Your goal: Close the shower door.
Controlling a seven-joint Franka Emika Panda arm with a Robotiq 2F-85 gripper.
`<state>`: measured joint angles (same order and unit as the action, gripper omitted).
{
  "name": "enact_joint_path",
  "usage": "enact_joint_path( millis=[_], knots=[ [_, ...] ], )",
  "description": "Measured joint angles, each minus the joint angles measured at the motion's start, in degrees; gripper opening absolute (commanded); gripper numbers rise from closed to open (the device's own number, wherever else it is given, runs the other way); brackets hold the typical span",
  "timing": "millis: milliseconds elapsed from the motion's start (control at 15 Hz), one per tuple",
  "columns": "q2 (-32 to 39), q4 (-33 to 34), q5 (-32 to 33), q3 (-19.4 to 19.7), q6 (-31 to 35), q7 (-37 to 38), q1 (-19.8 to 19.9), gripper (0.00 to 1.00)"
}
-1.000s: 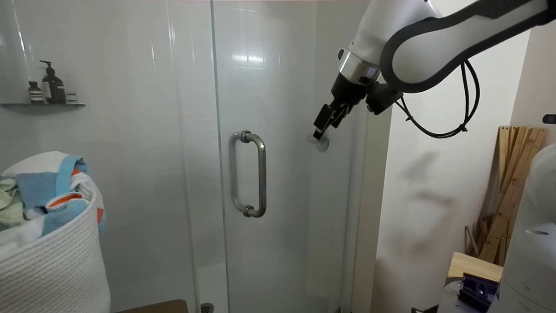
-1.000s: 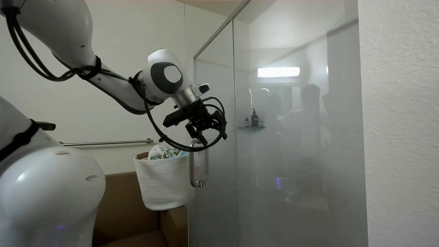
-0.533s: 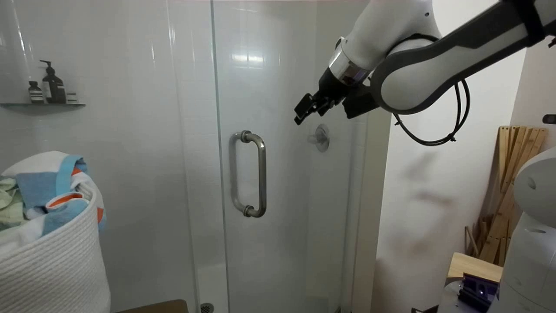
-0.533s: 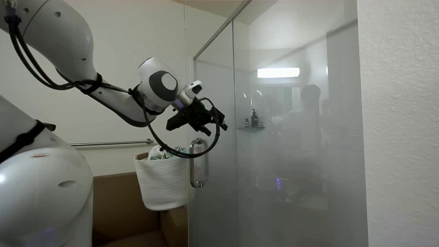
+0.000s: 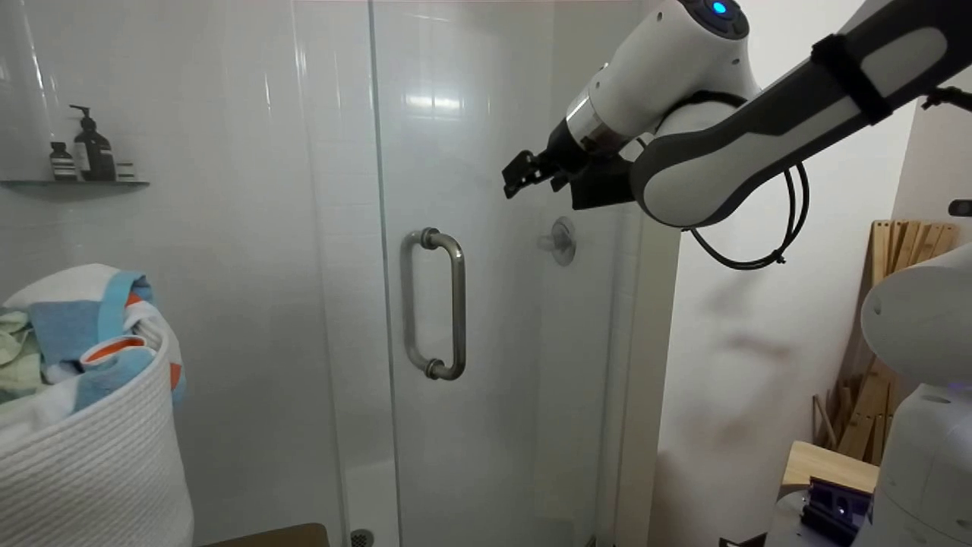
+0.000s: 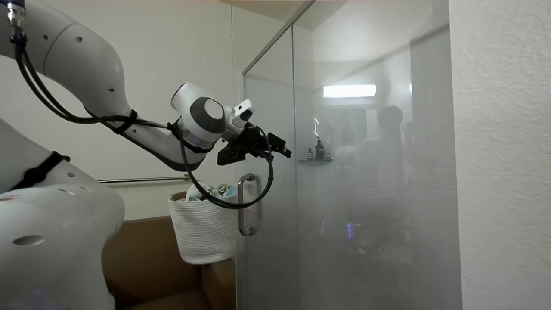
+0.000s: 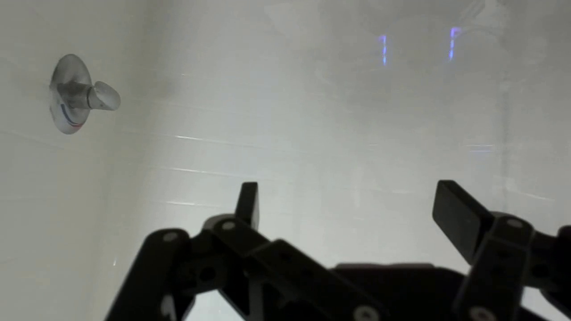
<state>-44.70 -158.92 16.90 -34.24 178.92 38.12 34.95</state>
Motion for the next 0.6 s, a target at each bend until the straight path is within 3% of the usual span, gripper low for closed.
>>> enact_joint_path(
  millis=[400, 600],
  knots=[
    [-0.8, 0.0, -0.3, -5.5, 0.0, 4.3, 6.1, 1.0],
    [-0.9, 0.0, -5.6, -8.4, 0.0, 3.9, 8.2, 1.0]
  ],
)
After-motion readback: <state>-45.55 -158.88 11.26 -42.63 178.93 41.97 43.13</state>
